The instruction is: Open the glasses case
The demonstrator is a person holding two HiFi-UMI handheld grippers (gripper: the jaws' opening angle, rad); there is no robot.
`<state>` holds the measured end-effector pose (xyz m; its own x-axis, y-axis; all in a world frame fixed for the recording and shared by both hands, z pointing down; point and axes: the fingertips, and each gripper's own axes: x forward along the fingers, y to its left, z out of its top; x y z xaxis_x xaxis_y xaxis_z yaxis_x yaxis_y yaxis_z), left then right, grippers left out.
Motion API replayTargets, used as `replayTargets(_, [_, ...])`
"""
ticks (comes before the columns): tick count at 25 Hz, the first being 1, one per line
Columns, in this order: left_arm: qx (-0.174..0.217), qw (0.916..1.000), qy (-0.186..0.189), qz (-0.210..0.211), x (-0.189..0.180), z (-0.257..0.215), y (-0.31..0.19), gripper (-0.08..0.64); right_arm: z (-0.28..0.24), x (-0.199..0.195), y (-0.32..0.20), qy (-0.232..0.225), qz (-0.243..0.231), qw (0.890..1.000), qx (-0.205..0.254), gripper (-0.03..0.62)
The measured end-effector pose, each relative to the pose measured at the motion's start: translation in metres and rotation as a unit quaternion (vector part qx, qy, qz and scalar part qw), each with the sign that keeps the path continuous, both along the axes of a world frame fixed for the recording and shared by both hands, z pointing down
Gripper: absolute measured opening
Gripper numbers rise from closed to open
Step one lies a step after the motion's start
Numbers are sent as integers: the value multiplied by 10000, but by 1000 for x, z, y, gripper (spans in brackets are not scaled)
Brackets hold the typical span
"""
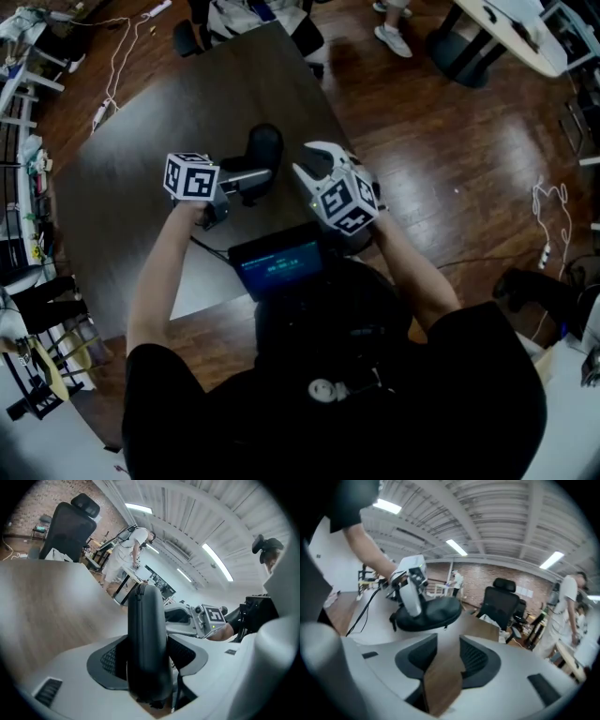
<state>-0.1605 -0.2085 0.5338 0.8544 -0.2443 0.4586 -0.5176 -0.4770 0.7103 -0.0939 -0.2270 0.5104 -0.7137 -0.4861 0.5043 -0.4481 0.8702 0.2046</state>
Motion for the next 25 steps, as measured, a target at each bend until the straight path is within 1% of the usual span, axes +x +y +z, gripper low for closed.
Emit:
replayTargets(1, [10,10000,10,-22,1,-3,2,259,7,-5,4,274,-275,9992,99,214])
replayTargets(3, [18,10000,19,-86,4,-7,5,259,13,-14,8,527,-578,9963,352,216])
replayTargets(5, [43,9999,-15,-111,6,-11,9,259,9,-24,9,601,-774,9934,590,216])
replayTargets(8, [100,9998,-130,-118,-5,-12,16,259,11,-43,13,956,-972,9848,1078,209])
replayTargets(10, [88,9998,-161,-98,-13,-10,22,261,11,-51,16,1224,-1040,9777,1355,180])
replayTargets(11, [75,9998,-184,-75,-14,-9,24,260,10,-52,16,1305,-1044,9755,1434,154])
replayTargets(12, [64,9998,-201,-54,-13,-9,26,261,9,-52,14,1365,-1039,9739,1488,133])
replayTargets(13, [55,9998,-206,-46,-12,-8,27,261,9,-52,13,1429,-1045,9723,1529,132])
replayTargets(15, [43,9997,-210,-84,-11,-7,26,261,11,-53,11,1564,-1093,9687,1588,104])
replayTargets(16, [27,9997,-211,-104,-11,-6,26,261,12,-53,11,1600,-1105,9679,1591,103])
replayTargets(17, [3,9997,-201,-114,-11,-5,27,261,12,-54,11,1591,-1091,9686,1570,57])
replayTargets(19, [-6,9999,-137,-84,-10,-6,28,262,8,-54,11,1496,-1046,9710,1543,9])
replayTargets(20, [68,9999,-119,-34,-10,-8,28,265,5,-54,11,1471,-1065,9706,1582,9])
replayTargets(22, [438,9989,-156,112,-10,-15,27,275,1,-55,14,1457,-1186,9676,1684,9])
replayTargets(23, [649,9976,-162,155,-11,-19,25,305,-1,-57,16,1448,-1254,9666,1706,8])
replayTargets(25, [991,9948,-115,187,-12,-28,20,333,-2,-59,19,1419,-1351,9659,1692,8])
